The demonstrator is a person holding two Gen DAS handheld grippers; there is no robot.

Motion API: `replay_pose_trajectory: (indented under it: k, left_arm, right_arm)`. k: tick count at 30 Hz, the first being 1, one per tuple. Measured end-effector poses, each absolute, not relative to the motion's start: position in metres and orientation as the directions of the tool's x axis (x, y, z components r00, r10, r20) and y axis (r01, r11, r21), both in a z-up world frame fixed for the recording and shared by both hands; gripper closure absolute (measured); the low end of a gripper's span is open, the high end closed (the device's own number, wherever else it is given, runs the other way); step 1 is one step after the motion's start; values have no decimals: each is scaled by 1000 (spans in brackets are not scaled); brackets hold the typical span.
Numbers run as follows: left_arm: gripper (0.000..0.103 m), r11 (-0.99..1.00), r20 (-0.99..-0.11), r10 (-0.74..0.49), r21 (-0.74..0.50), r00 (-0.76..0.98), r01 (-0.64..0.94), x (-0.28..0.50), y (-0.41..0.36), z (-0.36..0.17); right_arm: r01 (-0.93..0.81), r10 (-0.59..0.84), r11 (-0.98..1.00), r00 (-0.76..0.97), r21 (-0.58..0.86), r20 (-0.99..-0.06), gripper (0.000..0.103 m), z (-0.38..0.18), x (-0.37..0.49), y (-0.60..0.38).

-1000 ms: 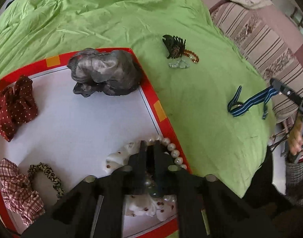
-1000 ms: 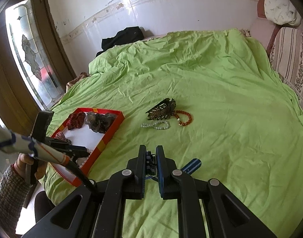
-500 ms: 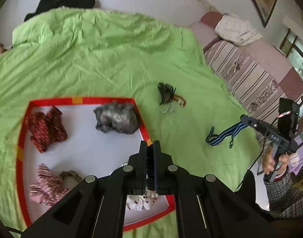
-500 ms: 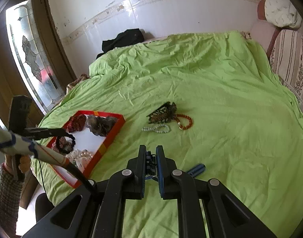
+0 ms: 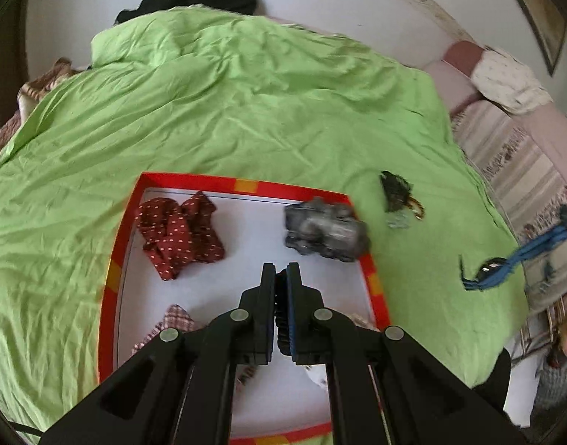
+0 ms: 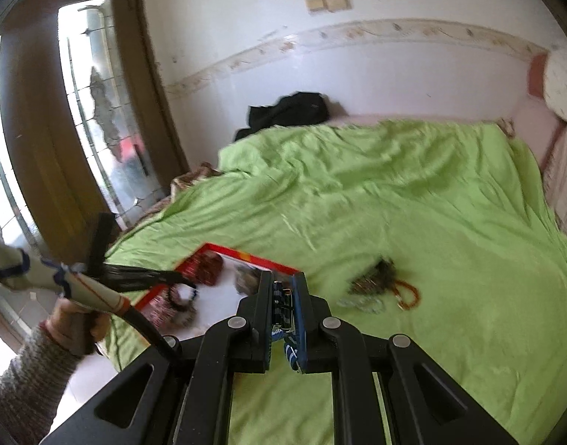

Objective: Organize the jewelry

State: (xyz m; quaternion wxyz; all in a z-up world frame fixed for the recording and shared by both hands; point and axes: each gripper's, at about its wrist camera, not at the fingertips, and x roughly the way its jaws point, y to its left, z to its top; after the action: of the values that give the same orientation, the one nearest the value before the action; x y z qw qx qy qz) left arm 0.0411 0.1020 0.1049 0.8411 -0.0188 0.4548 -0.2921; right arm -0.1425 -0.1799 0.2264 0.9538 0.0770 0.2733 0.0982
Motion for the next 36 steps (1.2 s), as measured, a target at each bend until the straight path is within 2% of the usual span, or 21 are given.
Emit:
replay_pose_trajectory:
  k: [7, 13, 15, 17, 19, 22, 24, 28, 30, 31, 32, 34, 36]
  left_arm:
    - [97, 859, -780, -470, -296, 414, 416, 60, 102, 78]
    - [95, 882, -804, -427, -269, 413, 387, 71, 96, 57]
    - [89, 887, -810, -416, -260, 414, 383, 71, 95, 54]
    - [67, 896, -815, -393, -236, 426, 376, 70, 94, 53]
    - [57, 900, -809, -388, -229, 442, 371, 67, 95, 55]
    - [53, 887, -788, -425, -265, 444, 379, 60, 99, 63]
    - [49, 885, -780, -432, -270, 452, 380, 55, 102, 69]
    - [47, 886, -757, -437, -267, 486, 380, 36, 109, 88]
    - [46, 901, -744, -414, -254, 524, 351, 26, 115, 97]
    - [43, 911, -739, -397, -247, 545, 330, 21, 119, 101]
    - [38, 927, -728, -368, -238, 578, 290, 14, 125, 107]
    - [35, 948, -712, -318, -228, 627, 222, 2, 133, 112]
    - [34, 958, -691, -286, -225, 664, 177, -7, 137, 113]
  right_arm:
    - [-179, 245, 968, 822, 175, -514, 92, 227, -125, -147]
    - [-101, 174, 982, 814, 161, -554, 92, 212, -119, -165]
    - [-62, 126, 989, 816, 132, -564, 92, 207, -120, -174]
    - [-21, 66, 996, 817, 85, -573, 92, 202, -120, -180]
    - [10, 11, 999, 803, 32, -595, 92, 191, -115, -183]
    - [38, -28, 999, 754, 1, -656, 92, 161, -102, -191]
    - [46, -20, 999, 723, 19, -691, 92, 142, -95, -198]
    - [64, 27, 993, 676, 96, -737, 90, 115, -87, -212]
    - [98, 24, 988, 678, 123, -735, 86, 114, -90, -218]
    - [105, 31, 984, 692, 143, -721, 76, 118, -94, -220]
    - [103, 36, 983, 706, 153, -708, 59, 121, -98, -219]
    - [84, 38, 985, 749, 152, -662, 42, 131, -105, -210]
    - [27, 75, 989, 765, 147, -639, 42, 137, -105, -192]
